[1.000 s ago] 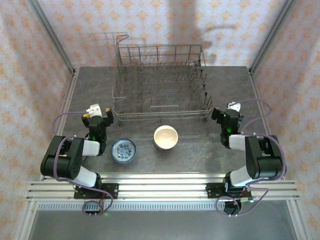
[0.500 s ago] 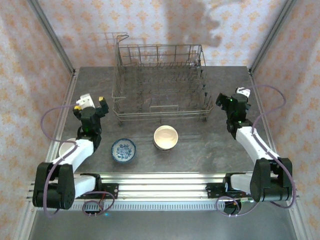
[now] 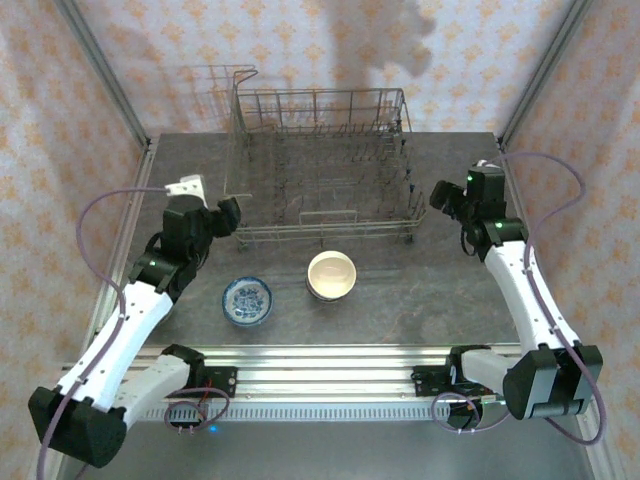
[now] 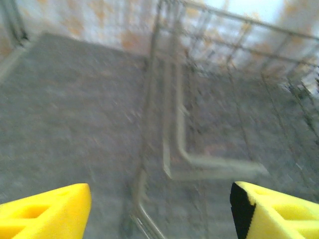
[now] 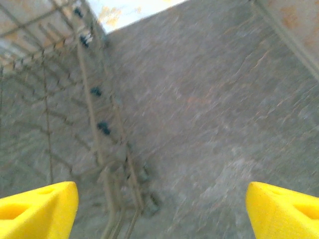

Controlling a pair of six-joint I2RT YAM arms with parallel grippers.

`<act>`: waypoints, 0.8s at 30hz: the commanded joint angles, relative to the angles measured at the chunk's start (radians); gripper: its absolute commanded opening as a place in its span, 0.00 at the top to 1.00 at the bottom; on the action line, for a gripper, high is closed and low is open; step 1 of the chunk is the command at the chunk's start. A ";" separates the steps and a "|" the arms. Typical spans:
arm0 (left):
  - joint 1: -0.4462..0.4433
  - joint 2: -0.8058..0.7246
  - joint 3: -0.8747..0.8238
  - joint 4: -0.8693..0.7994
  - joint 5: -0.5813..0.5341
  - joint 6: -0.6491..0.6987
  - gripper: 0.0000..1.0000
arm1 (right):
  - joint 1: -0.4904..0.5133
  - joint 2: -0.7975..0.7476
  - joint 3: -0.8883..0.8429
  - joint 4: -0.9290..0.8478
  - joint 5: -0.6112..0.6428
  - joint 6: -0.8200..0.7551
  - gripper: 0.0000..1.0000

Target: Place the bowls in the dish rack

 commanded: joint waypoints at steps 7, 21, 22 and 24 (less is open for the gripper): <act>-0.373 0.041 0.163 -0.403 -0.171 -0.305 0.46 | 0.067 -0.057 0.026 -0.216 -0.125 0.012 0.24; -0.628 0.445 0.343 -0.416 -0.055 -0.452 0.49 | 0.113 -0.149 -0.049 -0.331 -0.265 0.016 0.45; -0.630 0.460 0.348 -0.415 -0.044 -0.452 0.50 | 0.124 -0.157 -0.060 -0.330 -0.268 0.024 0.46; -0.633 0.488 0.353 -0.398 -0.022 -0.448 0.50 | 0.150 -0.167 -0.081 -0.320 -0.259 0.041 0.47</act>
